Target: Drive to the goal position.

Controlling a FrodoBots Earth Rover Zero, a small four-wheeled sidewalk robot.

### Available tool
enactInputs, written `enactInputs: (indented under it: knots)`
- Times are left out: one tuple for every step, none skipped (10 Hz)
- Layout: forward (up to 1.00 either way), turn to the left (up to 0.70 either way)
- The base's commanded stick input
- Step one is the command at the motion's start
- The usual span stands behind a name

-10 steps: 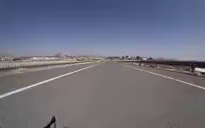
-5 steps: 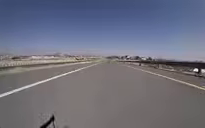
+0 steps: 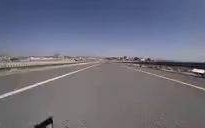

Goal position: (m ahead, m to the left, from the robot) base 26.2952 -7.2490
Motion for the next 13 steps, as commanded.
enactInputs:
  knots:
    - [1.0, 0.0]
    - [1.0, 0.0]
    - [1.0, 0.0]
    - [1.0, 0.0]
    - [1.0, 0.0]
    - [1.0, 0.0]
    - [1.0, 0.0]
    - [1.0, 0.0]
    - [1.0, 0.0]
    - [1.0, 0.0]
    - [1.0, 0.0]
    - [1.0, 0.0]
    - [1.0, 0.0]
